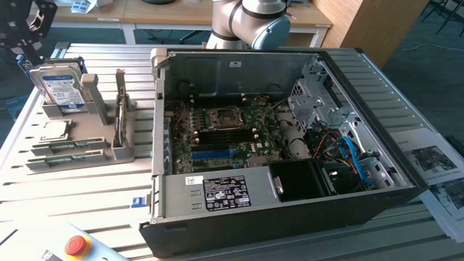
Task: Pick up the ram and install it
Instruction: 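Pick up the ram and move it above insertion slot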
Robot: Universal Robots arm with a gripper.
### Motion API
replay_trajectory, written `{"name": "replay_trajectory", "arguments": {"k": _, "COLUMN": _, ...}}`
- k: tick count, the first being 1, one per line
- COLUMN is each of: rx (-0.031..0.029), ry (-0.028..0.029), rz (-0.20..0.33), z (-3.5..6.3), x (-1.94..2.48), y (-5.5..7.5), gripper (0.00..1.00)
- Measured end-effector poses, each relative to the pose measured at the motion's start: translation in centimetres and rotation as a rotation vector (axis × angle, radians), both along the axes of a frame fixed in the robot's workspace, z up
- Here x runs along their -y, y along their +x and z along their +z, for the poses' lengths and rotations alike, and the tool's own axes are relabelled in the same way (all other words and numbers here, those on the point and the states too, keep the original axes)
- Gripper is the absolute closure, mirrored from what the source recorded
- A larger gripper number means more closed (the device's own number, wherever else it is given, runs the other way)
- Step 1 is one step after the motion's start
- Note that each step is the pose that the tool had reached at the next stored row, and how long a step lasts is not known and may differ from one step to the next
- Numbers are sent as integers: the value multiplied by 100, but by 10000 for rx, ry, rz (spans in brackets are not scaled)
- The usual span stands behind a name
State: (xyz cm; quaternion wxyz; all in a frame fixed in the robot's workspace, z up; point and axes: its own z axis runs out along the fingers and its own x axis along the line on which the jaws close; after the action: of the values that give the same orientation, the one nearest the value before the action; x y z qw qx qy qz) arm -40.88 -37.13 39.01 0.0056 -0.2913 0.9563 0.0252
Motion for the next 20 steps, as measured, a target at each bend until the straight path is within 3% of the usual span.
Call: {"name": "replay_trajectory", "arguments": {"k": 20, "rx": 0, "ry": 0, "rz": 2825, "z": -14, "x": -6, "y": 0, "gripper": 90}}
